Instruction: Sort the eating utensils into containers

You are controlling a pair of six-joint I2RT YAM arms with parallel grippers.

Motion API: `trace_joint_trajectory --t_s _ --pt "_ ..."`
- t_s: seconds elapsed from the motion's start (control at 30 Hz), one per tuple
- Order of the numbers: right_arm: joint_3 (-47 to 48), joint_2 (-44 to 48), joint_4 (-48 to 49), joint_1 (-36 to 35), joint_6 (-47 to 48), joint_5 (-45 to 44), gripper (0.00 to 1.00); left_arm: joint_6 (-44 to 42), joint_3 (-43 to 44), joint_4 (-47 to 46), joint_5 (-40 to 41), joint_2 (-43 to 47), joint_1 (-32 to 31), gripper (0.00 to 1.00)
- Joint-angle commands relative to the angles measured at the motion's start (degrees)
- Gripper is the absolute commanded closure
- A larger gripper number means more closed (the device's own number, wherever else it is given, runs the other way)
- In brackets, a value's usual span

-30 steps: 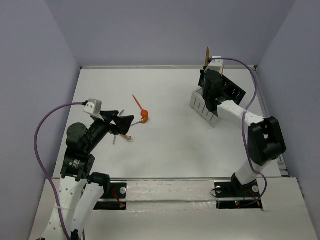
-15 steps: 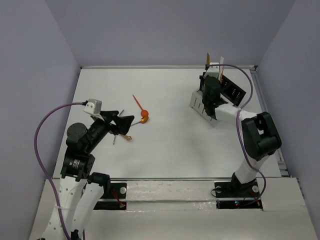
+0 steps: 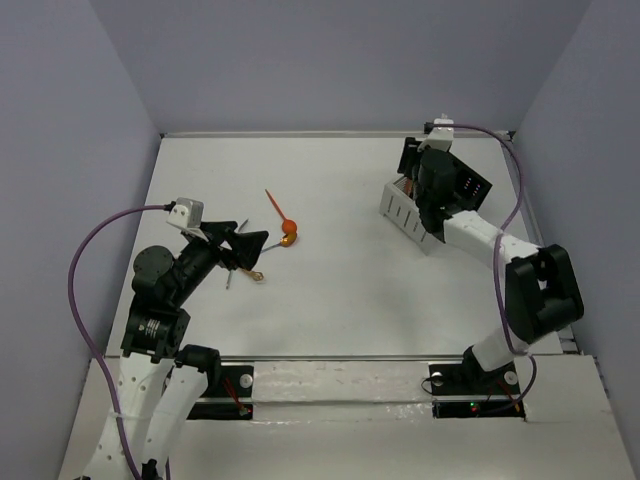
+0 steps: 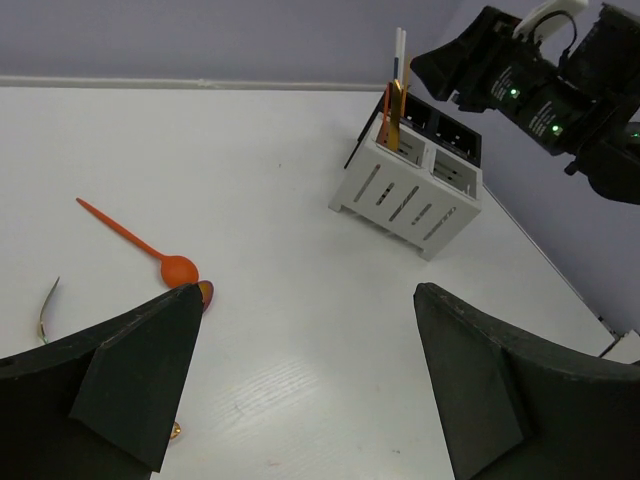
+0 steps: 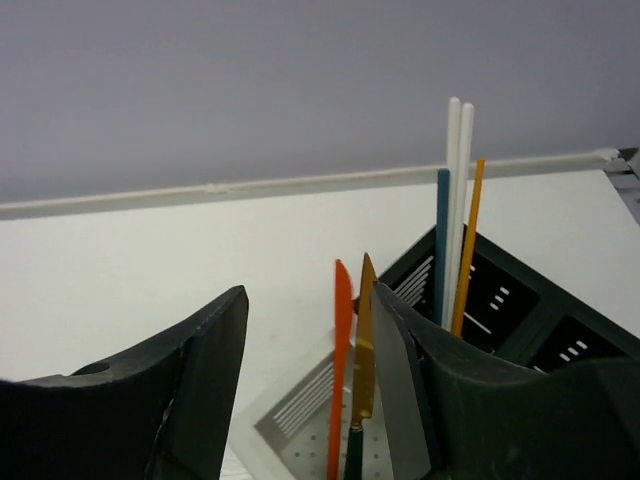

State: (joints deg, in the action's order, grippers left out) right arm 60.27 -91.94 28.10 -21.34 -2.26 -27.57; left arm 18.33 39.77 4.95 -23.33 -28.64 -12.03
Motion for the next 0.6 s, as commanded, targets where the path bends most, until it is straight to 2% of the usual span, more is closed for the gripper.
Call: trace_joint_trajectory --t_s 0.0,0.1,0.23,0.27,0.43,0.57 --pt "4.8 5.7 -5.5 0.1 -6.2 8.7 0.42 -0.6 0.3 -3.3 0.1 0.9 -0.3 0.01" --pt "4.2 8.4 -7.5 -0.6 -9.1 12.7 0.54 -0.6 0.4 -3.0 0.4 0.7 -0.3 0.01" --pt "6.5 8.4 -14.3 -4.6 -9.6 21.1 0.8 -0.6 0.5 -3.0 0.7 0.5 0.3 0.01" --pt "8.3 7.0 -15.5 -6.0 -7.6 23.4 0.83 -0.6 0.6 -3.0 0.9 0.6 0.8 0.01" --pt "13.5 -0.8 -24.3 -15.1 -1.9 24.5 0.89 -0.7 0.7 -2.4 2.3 0.2 1.3 0.01" --pt "16.9 -6.6 -25.2 -19.3 -2.8 26.9 0.9 -0.6 0.9 -1.8 3.9 0.2 2.4 0.01"
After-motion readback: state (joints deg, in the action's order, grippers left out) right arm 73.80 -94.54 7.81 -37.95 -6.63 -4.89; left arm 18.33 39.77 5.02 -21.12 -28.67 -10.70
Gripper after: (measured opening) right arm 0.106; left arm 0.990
